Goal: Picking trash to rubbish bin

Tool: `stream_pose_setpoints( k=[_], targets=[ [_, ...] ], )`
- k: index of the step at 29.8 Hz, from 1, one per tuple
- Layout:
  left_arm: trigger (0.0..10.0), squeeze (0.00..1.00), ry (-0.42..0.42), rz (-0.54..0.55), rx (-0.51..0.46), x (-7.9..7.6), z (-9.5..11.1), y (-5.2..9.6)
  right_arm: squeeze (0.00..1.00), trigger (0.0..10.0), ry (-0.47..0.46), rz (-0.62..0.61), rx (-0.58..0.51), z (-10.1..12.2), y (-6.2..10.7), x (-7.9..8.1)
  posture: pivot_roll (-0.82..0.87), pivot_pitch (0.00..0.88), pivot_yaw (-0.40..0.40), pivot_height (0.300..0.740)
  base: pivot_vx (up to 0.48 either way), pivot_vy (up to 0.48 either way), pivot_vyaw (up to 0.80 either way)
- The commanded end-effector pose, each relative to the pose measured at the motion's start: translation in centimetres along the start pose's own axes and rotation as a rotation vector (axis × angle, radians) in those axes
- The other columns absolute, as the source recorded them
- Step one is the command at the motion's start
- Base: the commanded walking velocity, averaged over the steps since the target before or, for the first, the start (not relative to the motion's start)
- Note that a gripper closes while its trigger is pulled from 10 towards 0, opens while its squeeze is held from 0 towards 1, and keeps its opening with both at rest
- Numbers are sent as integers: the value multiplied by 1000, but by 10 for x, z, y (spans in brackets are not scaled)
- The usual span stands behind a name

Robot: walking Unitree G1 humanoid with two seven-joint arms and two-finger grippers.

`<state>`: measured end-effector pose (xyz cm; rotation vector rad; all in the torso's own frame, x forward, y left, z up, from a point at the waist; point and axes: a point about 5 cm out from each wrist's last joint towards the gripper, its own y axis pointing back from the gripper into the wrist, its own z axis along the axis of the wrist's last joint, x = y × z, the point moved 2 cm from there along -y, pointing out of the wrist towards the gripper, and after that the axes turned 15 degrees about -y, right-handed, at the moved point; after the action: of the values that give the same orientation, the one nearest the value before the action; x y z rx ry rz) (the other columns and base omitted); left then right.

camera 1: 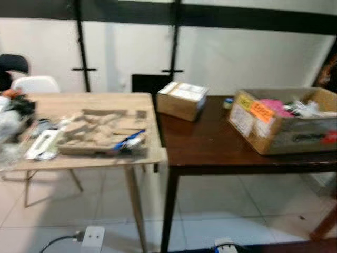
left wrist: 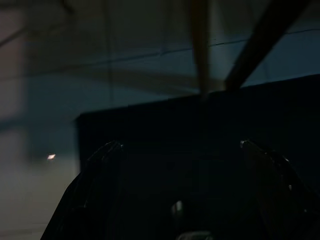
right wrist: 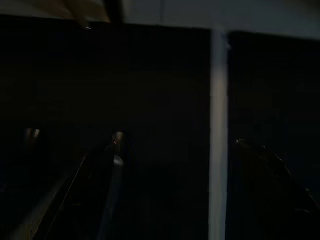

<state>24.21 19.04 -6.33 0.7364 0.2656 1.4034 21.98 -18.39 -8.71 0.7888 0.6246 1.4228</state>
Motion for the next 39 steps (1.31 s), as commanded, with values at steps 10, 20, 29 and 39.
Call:
stream_pose_setpoints(
  k=[10, 20, 29, 39],
  targets=[
    [10000, 0, 24, 15, 36, 1, -8, 2, 0, 10000, 9, 36, 13, -4, 0, 9, 60, 41, -59, 740, 0, 0, 0],
    [10000, 0, 40, 17, 37, 1, -9, 2, 0, 10000, 10, 40, 15, -5, 0, 9, 60, 47, -60, 740, 0, 0, 0],
    [10000, 0, 48, 13, 34, 0, -7, 2, 0, 10000, 12, 42, 16, -4, 0, 9, 63, 52, -63, 740, 58, 0, 0],
    [10000, 0, 54, 14, 32, 2, -6, 1, 0, 10000, 12, 45, 13, -2, -1, 11, 66, 50, -63, 740, 267, 0, 0]
  ],
)
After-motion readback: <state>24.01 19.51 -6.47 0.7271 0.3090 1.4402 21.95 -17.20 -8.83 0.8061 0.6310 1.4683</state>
